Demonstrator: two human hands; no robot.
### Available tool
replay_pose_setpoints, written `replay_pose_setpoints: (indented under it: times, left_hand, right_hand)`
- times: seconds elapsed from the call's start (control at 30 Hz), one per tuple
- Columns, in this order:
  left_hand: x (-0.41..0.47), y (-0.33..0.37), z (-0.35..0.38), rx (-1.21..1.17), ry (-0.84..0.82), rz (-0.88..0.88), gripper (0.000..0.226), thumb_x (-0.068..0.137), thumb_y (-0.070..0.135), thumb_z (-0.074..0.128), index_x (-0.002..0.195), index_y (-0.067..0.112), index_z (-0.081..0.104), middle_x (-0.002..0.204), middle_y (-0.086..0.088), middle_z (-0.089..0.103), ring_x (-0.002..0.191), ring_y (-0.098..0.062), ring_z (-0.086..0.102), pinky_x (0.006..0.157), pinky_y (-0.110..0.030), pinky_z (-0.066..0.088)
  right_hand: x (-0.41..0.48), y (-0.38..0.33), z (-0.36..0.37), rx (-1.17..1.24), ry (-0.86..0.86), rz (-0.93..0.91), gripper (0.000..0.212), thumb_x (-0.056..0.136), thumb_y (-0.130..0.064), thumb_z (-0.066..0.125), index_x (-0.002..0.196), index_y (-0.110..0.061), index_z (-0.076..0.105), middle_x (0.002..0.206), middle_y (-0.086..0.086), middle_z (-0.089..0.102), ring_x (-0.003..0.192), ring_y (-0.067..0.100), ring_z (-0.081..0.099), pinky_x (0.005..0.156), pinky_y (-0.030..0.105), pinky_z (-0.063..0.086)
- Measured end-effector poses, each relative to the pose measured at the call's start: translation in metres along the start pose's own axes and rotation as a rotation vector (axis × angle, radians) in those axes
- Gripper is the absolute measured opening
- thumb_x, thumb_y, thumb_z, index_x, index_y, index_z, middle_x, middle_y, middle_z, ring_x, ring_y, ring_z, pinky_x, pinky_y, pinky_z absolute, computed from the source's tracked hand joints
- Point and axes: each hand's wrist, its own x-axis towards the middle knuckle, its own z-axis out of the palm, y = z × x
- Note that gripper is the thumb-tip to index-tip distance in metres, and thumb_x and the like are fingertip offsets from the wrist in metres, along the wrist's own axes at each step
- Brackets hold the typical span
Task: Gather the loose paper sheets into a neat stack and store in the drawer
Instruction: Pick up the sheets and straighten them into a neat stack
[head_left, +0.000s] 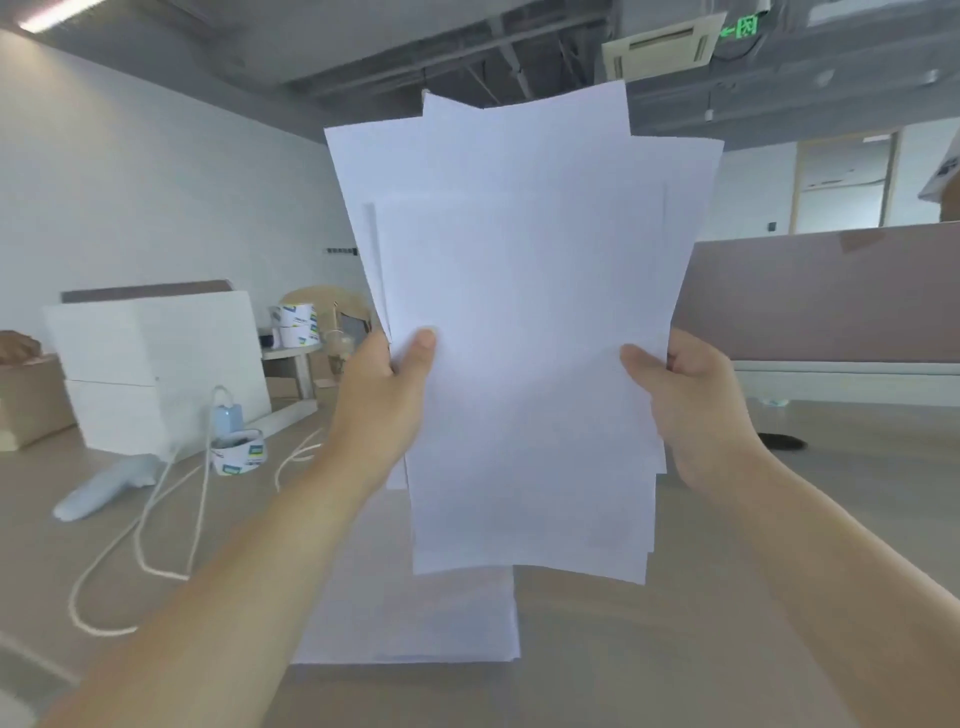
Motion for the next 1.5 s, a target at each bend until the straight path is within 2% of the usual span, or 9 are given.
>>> replay_pose_setpoints:
  times: [0.2, 0.33, 0.67, 0.83, 1.0, 1.13, 1.2, 1.4, 1.5]
  left_hand:
    - [0.017, -0.023, -0.067, -0.229, -0.012, -0.134, 0.006, 0.087, 0.026, 0.065, 0.09, 0.031, 0.067, 0.081, 0.02, 0.074, 0.083, -0.004, 0.07, 0.076, -0.027, 0.054]
    - [0.02, -0.051, -0.084, -0.313, -0.063, -0.17, 0.018, 0.084, 0.021, 0.069, 0.1, 0.028, 0.069, 0.09, 0.015, 0.077, 0.09, -0.009, 0.073, 0.08, -0.031, 0.055]
    - [0.002, -0.096, -0.08, -0.43, -0.087, -0.314, 0.034, 0.078, 0.033, 0.072, 0.111, 0.023, 0.068, 0.107, 0.008, 0.075, 0.101, -0.013, 0.07, 0.087, -0.033, 0.052]
    - [-0.003, -0.092, -0.065, -0.406, -0.129, -0.443, 0.016, 0.084, 0.012, 0.067, 0.098, 0.018, 0.074, 0.098, 0.002, 0.077, 0.097, -0.022, 0.071, 0.089, -0.038, 0.053]
    - [0.029, -0.095, -0.073, -0.16, -0.202, -0.593, 0.021, 0.081, 0.014, 0.067, 0.1, 0.016, 0.072, 0.107, -0.008, 0.074, 0.099, -0.029, 0.069, 0.096, -0.048, 0.05]
    - [0.004, -0.14, -0.065, 0.217, -0.303, -0.785, 0.01, 0.079, 0.005, 0.064, 0.089, 0.004, 0.063, 0.088, -0.015, 0.067, 0.071, -0.027, 0.062, 0.064, -0.032, 0.052]
    - [-0.009, -0.156, -0.058, 0.36, -0.337, -0.823, 0.03, 0.076, 0.007, 0.065, 0.104, 0.002, 0.057, 0.09, -0.015, 0.059, 0.069, -0.026, 0.055, 0.054, -0.026, 0.042]
    - [0.005, -0.165, -0.067, 0.529, -0.277, -0.674, 0.009, 0.071, 0.016, 0.06, 0.069, 0.017, 0.051, 0.08, -0.007, 0.056, 0.061, -0.02, 0.055, 0.053, -0.021, 0.04]
    - [0.004, -0.16, -0.068, 0.345, -0.32, -0.84, 0.011, 0.08, 0.014, 0.065, 0.077, 0.014, 0.054, 0.076, -0.007, 0.057, 0.063, -0.023, 0.057, 0.056, -0.024, 0.044]
  right_hand:
    - [0.001, 0.006, 0.08, 0.101, -0.102, 0.018, 0.022, 0.084, -0.019, 0.059, 0.093, 0.001, 0.062, 0.087, 0.025, 0.06, 0.079, 0.023, 0.056, 0.075, 0.039, 0.047]
    - [-0.005, 0.027, 0.101, 0.171, -0.095, 0.071, 0.01, 0.088, -0.007, 0.058, 0.091, -0.002, 0.065, 0.093, 0.011, 0.067, 0.09, 0.028, 0.064, 0.087, 0.044, 0.05]
    - [0.0, 0.05, 0.097, 0.231, -0.079, 0.154, 0.021, 0.09, -0.012, 0.056, 0.107, -0.003, 0.066, 0.099, 0.011, 0.075, 0.09, 0.029, 0.072, 0.078, 0.042, 0.056]
    - [0.003, 0.056, 0.109, 0.126, -0.203, 0.333, 0.022, 0.089, -0.001, 0.052, 0.105, 0.0, 0.068, 0.096, 0.015, 0.071, 0.089, 0.035, 0.066, 0.079, 0.044, 0.053]
    - [0.022, 0.053, 0.124, -0.195, -0.114, 0.497, 0.004, 0.085, -0.004, 0.058, 0.084, -0.007, 0.06, 0.114, 0.009, 0.052, 0.105, 0.026, 0.048, 0.098, 0.045, 0.037]
    - [0.007, 0.089, 0.138, -0.5, -0.232, 0.632, 0.006, 0.077, 0.001, 0.06, 0.081, -0.002, 0.06, 0.094, 0.017, 0.059, 0.085, 0.032, 0.058, 0.073, 0.033, 0.046]
    - [0.001, 0.101, 0.142, -0.587, -0.288, 0.683, 0.005, 0.078, 0.003, 0.058, 0.079, -0.001, 0.059, 0.08, 0.016, 0.056, 0.071, 0.03, 0.057, 0.067, 0.03, 0.048]
    - [0.014, 0.108, 0.132, -0.464, -0.25, 0.787, 0.012, 0.081, -0.003, 0.064, 0.075, -0.007, 0.054, 0.065, 0.009, 0.044, 0.053, 0.022, 0.043, 0.058, 0.031, 0.049]
    - [0.022, 0.106, 0.123, -0.184, -0.195, 0.958, 0.026, 0.082, -0.004, 0.064, 0.103, 0.001, 0.049, 0.105, 0.021, 0.055, 0.078, 0.031, 0.062, 0.075, 0.046, 0.056]
